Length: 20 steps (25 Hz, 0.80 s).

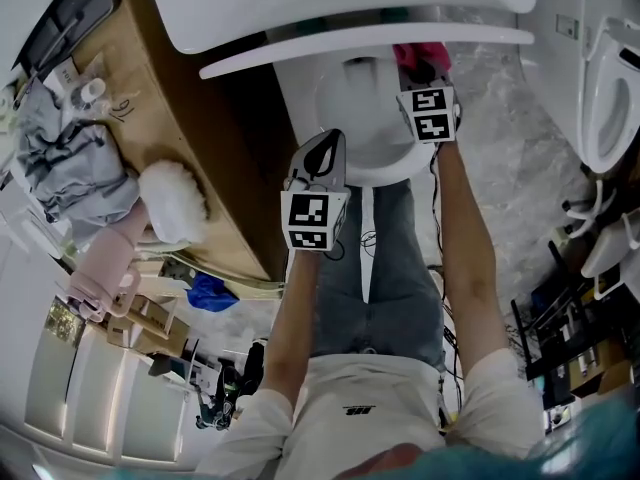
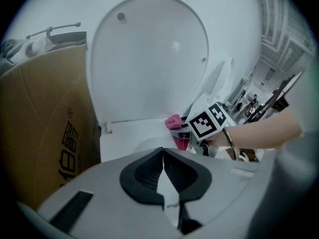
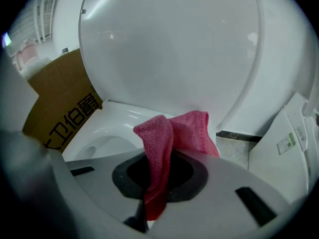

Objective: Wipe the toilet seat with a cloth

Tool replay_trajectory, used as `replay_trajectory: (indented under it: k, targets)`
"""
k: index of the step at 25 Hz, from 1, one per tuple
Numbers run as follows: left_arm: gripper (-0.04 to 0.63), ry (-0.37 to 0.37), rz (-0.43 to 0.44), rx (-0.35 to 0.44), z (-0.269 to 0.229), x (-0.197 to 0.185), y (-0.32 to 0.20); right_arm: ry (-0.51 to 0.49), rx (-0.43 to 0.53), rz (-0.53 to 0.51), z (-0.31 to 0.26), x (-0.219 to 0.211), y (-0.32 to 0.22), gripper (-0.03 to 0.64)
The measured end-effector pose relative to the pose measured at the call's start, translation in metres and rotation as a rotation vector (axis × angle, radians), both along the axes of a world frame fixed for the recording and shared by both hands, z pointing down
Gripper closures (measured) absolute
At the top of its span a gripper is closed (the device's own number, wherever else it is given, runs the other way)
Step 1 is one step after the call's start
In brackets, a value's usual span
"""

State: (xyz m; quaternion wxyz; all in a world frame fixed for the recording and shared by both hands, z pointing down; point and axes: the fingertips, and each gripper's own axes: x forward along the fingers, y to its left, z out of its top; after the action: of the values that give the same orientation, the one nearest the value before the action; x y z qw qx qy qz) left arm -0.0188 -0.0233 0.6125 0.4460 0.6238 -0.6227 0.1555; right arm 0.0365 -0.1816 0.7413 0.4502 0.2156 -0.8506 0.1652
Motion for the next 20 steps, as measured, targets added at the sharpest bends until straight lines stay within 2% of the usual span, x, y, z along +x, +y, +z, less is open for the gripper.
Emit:
replay_trajectory:
  k: [7, 20]
  targets:
    - [0.581, -0.001, 0.03, 0.002, -0.001, 0.012, -0.002, 0.018, -0.021, 0.099, 0.0, 0.033, -0.012, 0.594]
    - [0.581, 0.013, 0.086, 0.01, -0.005, 0.044, -0.005, 0.077, -0.024, 0.049, 0.009, 0.079, 0.028, 0.594]
